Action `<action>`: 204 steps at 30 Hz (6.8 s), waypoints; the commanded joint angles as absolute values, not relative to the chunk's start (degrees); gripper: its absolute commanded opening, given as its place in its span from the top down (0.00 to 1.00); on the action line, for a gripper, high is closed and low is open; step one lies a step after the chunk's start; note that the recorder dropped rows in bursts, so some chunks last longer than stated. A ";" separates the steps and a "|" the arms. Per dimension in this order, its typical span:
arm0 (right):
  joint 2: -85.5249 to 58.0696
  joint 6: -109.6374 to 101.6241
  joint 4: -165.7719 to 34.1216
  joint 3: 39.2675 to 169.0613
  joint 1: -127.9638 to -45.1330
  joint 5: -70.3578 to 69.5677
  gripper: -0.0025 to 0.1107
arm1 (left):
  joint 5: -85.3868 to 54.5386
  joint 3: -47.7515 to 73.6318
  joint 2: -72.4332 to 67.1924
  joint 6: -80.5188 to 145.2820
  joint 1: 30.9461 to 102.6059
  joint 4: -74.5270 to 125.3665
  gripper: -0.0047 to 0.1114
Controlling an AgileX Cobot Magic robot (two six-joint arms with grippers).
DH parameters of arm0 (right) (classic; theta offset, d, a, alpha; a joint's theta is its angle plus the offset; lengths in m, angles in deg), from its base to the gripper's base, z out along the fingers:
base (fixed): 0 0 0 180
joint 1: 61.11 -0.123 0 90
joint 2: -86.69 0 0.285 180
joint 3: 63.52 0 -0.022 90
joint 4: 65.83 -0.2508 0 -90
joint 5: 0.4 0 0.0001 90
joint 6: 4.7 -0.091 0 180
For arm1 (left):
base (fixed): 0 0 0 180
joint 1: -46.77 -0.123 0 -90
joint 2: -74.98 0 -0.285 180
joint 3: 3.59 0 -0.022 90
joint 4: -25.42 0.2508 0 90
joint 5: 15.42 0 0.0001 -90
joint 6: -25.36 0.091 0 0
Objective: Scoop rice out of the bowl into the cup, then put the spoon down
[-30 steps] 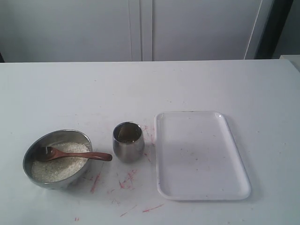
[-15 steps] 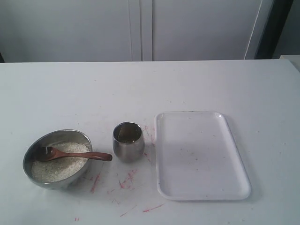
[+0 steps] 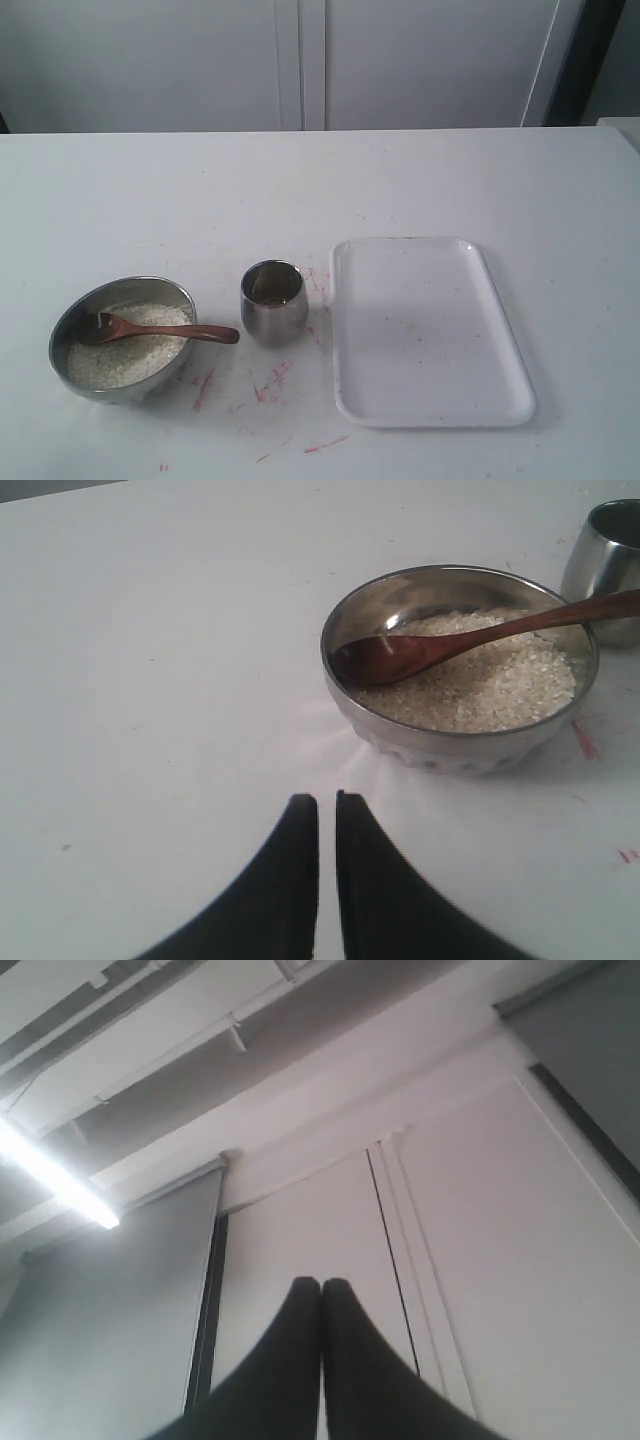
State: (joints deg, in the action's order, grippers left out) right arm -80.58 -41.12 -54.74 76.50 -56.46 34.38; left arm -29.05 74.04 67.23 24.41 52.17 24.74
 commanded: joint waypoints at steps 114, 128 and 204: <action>-19.82 -89.38 22.53 119.18 -106.86 -6.72 0.98 | -29.00 73.63 67.19 24.30 52.08 24.20 0.84; -19.94 -3.07 -34.88 118.80 -108.31 -14.38 0.98 | -29.00 73.63 67.19 24.30 52.08 24.20 0.84; 17.54 31.63 -81.18 118.80 -100.33 -47.86 0.98 | -29.00 73.63 67.19 24.30 52.08 24.20 0.84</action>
